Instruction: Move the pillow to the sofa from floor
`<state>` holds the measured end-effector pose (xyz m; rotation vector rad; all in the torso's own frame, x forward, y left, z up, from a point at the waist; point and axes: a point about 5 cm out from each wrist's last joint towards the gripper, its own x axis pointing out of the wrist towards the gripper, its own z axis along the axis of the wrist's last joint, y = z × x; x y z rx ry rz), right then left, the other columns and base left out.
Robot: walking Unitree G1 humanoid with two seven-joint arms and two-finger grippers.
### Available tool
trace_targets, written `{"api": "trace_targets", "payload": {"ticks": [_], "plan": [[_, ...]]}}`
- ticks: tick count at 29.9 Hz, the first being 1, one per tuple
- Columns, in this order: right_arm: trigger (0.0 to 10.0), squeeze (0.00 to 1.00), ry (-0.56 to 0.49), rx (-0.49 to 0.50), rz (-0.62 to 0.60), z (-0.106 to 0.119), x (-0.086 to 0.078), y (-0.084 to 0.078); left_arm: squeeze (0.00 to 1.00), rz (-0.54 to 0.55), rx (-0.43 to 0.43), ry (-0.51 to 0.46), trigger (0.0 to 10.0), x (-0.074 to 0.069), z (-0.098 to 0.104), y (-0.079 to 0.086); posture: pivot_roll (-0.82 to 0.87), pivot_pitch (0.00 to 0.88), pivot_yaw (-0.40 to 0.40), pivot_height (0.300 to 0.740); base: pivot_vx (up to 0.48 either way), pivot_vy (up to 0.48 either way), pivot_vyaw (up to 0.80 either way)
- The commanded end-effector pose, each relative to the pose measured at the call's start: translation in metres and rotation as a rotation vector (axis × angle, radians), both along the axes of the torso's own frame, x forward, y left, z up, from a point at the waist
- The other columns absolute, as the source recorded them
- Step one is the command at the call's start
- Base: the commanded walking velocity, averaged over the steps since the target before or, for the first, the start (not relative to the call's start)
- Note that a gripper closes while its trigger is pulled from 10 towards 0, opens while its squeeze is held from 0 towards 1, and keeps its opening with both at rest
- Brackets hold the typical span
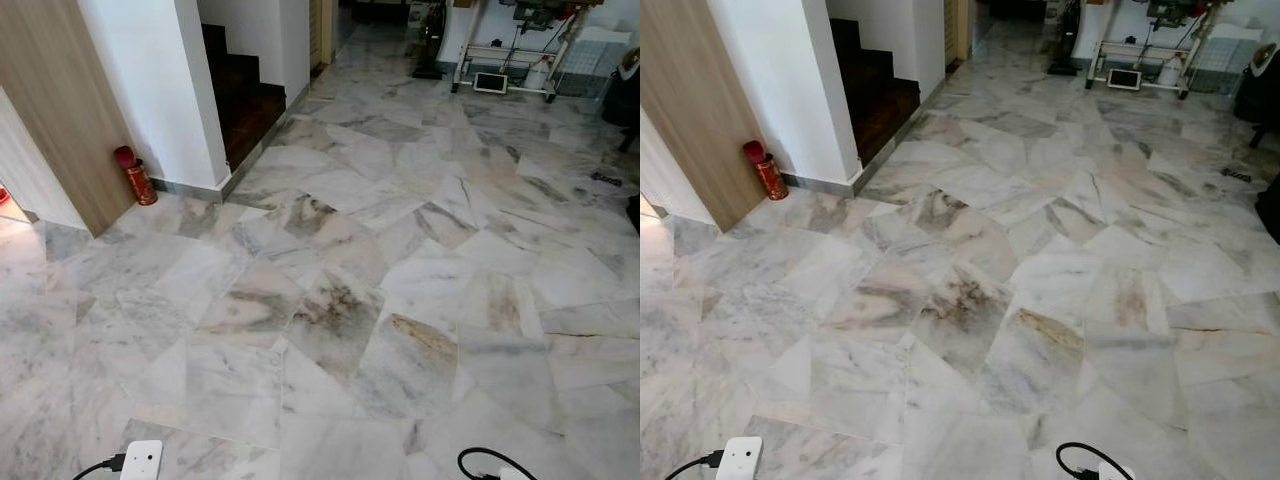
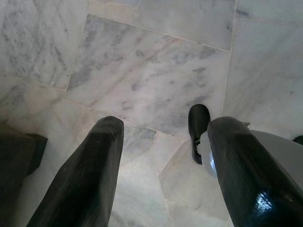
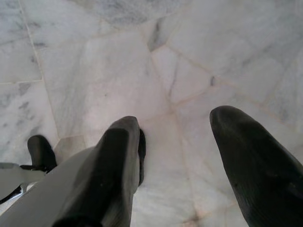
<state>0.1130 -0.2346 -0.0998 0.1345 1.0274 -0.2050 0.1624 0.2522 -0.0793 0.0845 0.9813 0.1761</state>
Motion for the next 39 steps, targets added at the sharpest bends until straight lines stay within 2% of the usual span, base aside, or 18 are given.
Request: {"api": "trace_targets", "payload": {"ticks": [1, 2, 3, 7, 12, 13, 14, 15, 19, 24, 25, 26, 33, 39], "plan": [[10.0, 0.35, -0.002, 0.005, -0.005, -0.001, -0.001, 0.003, 0.00, -0.010, -0.002, 0.024, 10.0, -0.005, -0.002, -0.001, -0.07, 0.000, -0.016, 0.740, 0.000, 0.000, 0.00], [10.0, 0.35, -0.001, 0.007, -0.002, -0.001, -0.002, 0.005, 0.00, -0.008, -0.004, 0.023, 10.0, -0.005, -0.002, -0.001, -0.07, 0.000, -0.017, 0.740, 0.000, 0.000, 0.00], [10.0, 0.00, 0.001, 0.011, 0.006, -0.003, -0.001, 0.011, 0.00, -0.008, -0.007, 0.023, 10.0, -0.005, -0.003, -0.001, -0.07, 0.000, -0.016, 0.740, 0.000, 0.000, 0.00], [10.0, 0.00, -0.003, 0.018, 0.010, -0.004, 0.004, 0.021, 0.00, -0.018, -0.018, 0.028, 10.0, -0.005, -0.003, -0.002, -0.07, 0.000, -0.015, 0.740, 0.000, 0.000, 0.00], [10.0, 0.00, -0.011, 0.022, 0.001, -0.002, 0.010, 0.020, 0.00, -0.025, -0.015, 0.031, 10.0, -0.005, -0.003, -0.002, -0.07, 0.000, -0.015, 0.740, 0.000, 0.000, 0.00], [10.0, 0.77, -0.017, 0.018, 0.003, -0.001, 0.012, 0.017, 0.00, -0.026, -0.015, 0.031, 10.0, -0.005, -0.003, -0.003, -0.07, 0.000, -0.015, 0.740, 0.000, 0.000, 0.00], [10.0, 0.77, -0.017, 0.018, 0.003, -0.001, 0.012, 0.017, 0.00, -0.026, -0.015, 0.031, 10.0, -0.005, -0.003, -0.003, -0.07, 0.000, -0.015, 0.740, 0.000, 0.000, 0.00], [10.0, 1.00, -0.025, 0.020, 0.002, 0.000, 0.013, 0.015, 0.00, -0.026, -0.015, 0.031, 10.0, -0.005, -0.003, -0.003, -0.07, 0.000, -0.014, 0.740, 0.000, 0.000, 0.00], [10.0, 1.00, -0.027, -0.005, -0.008, 0.005, 0.014, -0.004, 0.00, -0.030, -0.017, 0.031, 10.0, -0.005, -0.003, -0.003, -0.07, 0.000, -0.014, 0.740, 0.000, 0.000, 0.00], [10.0, 1.00, -0.024, -0.011, -0.016, 0.005, 0.013, -0.006, 0.00, -0.031, -0.017, 0.029, 10.0, -0.005, -0.003, -0.003, -0.07, 0.000, -0.013, 0.740, 0.000, 0.000, 0.00], [10.0, 0.36, -0.023, -0.012, -0.015, 0.005, 0.013, -0.006, 0.00, -0.030, -0.018, 0.029, 10.0, -0.005, -0.003, -0.003, -0.07, 0.000, -0.013, 0.740, 0.000, 0.000, 0.00], [10.0, 0.00, -0.020, -0.008, -0.013, 0.004, 0.013, -0.001, 0.00, -0.032, -0.018, 0.030, 10.0, -0.005, -0.003, -0.003, -0.07, 0.000, -0.013, 0.740, 0.000, 0.000, 0.00], [10.0, 0.00, -0.029, -0.003, 0.023, 0.002, 0.019, 0.017, 0.00, -0.033, -0.020, 0.030, 10.0, -0.005, -0.003, -0.004, -0.07, 0.000, -0.015, 0.740, 0.000, 0.000, 0.00], [10.0, 0.00, -0.033, 0.000, 0.026, 0.002, 0.023, 0.019, 0.00, -0.033, -0.023, 0.026, 10.0, -0.004, -0.003, -0.004, -0.07, 0.000, -0.017, 0.740, 0.000, 0.000, 0.64]]}}
